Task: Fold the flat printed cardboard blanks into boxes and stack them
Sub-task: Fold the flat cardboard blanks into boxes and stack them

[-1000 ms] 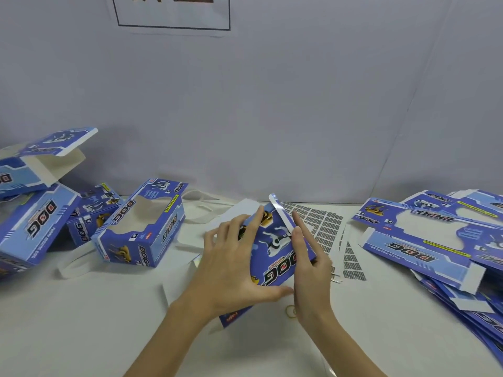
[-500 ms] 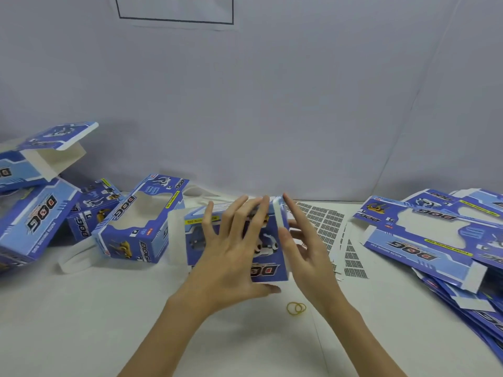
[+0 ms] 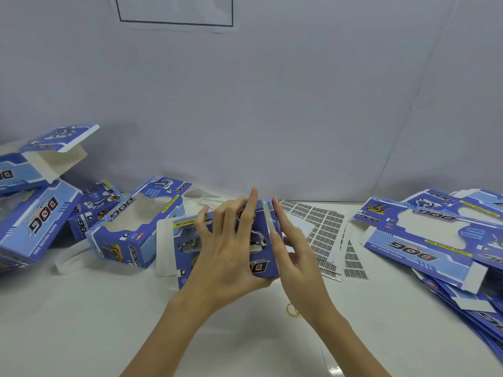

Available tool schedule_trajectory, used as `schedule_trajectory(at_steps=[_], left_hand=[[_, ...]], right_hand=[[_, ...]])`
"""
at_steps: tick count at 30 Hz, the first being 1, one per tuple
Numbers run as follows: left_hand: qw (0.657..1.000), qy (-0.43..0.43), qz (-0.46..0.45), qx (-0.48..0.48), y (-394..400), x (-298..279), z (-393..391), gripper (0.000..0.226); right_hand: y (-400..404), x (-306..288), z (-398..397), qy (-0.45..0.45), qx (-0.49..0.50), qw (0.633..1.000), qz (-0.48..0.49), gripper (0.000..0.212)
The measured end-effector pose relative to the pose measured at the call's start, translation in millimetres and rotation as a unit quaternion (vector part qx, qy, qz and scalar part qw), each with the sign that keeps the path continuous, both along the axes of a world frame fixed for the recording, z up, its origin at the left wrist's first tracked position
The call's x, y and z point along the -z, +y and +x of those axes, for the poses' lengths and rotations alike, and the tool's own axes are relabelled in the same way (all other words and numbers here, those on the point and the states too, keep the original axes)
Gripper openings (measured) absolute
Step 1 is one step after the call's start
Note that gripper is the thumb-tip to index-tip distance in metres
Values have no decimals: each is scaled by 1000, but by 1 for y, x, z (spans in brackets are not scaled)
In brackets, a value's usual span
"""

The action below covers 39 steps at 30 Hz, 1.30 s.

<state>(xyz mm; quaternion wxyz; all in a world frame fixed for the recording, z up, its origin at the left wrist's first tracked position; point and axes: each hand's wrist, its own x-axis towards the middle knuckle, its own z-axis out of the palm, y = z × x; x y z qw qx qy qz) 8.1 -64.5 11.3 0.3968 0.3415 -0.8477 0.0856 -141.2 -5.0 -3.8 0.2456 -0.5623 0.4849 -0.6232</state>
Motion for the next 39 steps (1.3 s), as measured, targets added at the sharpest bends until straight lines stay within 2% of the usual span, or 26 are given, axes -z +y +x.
schedule_trajectory(at_steps=[6, 8, 9, 12, 19, 24, 26, 30, 33, 35, 37, 38, 39], left_hand=[[999, -26, -15, -11, 3, 3, -6, 124], [999, -40, -5, -10, 3, 5, -8, 126], [999, -46, -1, -6, 3, 7, -9, 126], [998, -57, 7, -1, 2, 12, -10, 126], [999, 4, -3, 35, 1, 13, -11, 121], [998, 28, -33, 48, 4, 12, -13, 108], [997, 30, -38, 54, 3, 11, -14, 108], [992, 48, -83, 88, -3, 10, -12, 111], [985, 61, -97, 129, -8, 11, -10, 116], [988, 61, -45, 138, -10, 10, -7, 129], [976, 98, 79, 177, -12, 8, 0, 138], [955, 137, 154, 213, -12, 6, 3, 136], [919, 193, 232, 253, -11, 5, 5, 128]], right_hand=[[1, 0, 8, -6, -45, 998, 38, 53], [1, -3, 8, -23, -63, 995, 68, 81], [2, -3, 7, -17, -62, 996, 65, 87], [7, 4, 10, 92, -71, 992, 42, 74], [3, 5, 0, 109, -63, 991, 45, 64], [4, 7, 1, 208, -28, 978, 18, 72], [6, 7, 2, 193, -30, 981, 4, 73], [5, -2, -5, 9, -83, 996, 13, 80], [3, -16, -19, 7, -61, 998, 2, 70], [5, -19, -26, 14, -2, 998, -54, 70], [5, -13, -30, 68, 71, 988, -116, 80], [2, -10, -32, 121, 108, 977, -141, 82], [-1, -6, -33, 178, 137, 961, -160, 82]])
